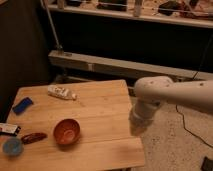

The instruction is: Move the arm in a circular motion

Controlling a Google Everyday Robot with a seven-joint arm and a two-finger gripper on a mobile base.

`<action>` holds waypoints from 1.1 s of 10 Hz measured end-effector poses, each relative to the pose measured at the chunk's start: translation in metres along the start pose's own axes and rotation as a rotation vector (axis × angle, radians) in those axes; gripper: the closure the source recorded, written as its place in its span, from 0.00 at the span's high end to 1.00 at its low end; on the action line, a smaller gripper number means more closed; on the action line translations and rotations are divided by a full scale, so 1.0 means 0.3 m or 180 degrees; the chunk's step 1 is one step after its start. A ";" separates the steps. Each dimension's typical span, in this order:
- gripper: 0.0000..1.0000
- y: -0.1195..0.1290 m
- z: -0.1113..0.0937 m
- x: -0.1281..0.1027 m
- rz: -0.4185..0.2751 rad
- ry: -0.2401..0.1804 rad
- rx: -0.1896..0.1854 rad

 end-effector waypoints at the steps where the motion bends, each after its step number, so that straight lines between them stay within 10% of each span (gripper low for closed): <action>1: 0.09 -0.169 -0.064 -0.121 0.0366 -0.0195 0.0126; 3: 0.09 -0.334 -0.179 -0.415 0.0821 -0.0674 0.0163; 5: 0.09 -0.274 -0.232 -0.666 0.0969 -0.1032 -0.0037; 8: 0.09 0.187 -0.144 -0.901 0.0651 -0.1029 -0.0428; 11: 0.09 0.551 -0.057 -0.990 -0.0029 -0.0844 -0.0401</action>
